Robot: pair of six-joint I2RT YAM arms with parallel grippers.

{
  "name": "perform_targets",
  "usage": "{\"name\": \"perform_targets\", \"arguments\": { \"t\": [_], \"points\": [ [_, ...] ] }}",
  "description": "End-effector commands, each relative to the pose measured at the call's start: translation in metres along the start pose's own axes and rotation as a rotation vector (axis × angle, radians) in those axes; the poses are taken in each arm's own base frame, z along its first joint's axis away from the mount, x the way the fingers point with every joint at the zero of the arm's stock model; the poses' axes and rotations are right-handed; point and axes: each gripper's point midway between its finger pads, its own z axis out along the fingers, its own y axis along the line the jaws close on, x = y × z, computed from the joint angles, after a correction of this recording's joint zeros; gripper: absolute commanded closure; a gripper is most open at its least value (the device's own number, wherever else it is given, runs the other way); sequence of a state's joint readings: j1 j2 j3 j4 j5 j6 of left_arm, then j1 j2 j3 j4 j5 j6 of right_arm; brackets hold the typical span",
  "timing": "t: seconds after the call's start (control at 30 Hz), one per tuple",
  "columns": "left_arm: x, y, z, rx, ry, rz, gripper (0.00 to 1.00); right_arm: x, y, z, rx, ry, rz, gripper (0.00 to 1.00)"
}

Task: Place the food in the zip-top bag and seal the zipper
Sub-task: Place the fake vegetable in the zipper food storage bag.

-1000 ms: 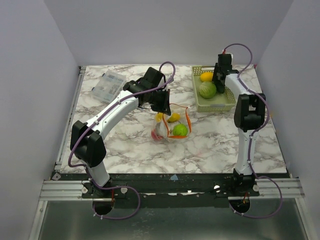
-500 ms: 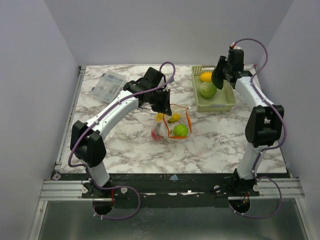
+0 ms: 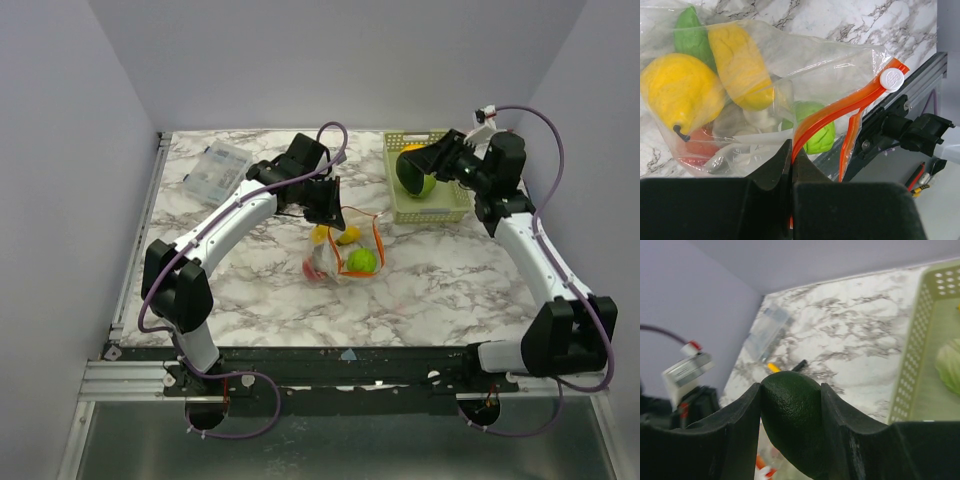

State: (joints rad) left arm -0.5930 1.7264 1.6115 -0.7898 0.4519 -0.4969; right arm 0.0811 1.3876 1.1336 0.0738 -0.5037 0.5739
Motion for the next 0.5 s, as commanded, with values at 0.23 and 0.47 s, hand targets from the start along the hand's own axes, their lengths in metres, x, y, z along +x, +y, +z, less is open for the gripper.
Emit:
{"name": "perform_targets", "arguments": {
  "t": [0.23,0.47],
  "points": [
    [-0.012,-0.006,0.0,0.027,-0.017,-0.039,1.0,0.078,0.126,-0.048,-0.476,0.115,-0.113,1.0],
    [-0.011,-0.003,-0.011,-0.002,-0.042,-0.035,1.0,0.141,0.141,-0.033,-0.449,0.144,-0.218,0.99]
  ]
}}
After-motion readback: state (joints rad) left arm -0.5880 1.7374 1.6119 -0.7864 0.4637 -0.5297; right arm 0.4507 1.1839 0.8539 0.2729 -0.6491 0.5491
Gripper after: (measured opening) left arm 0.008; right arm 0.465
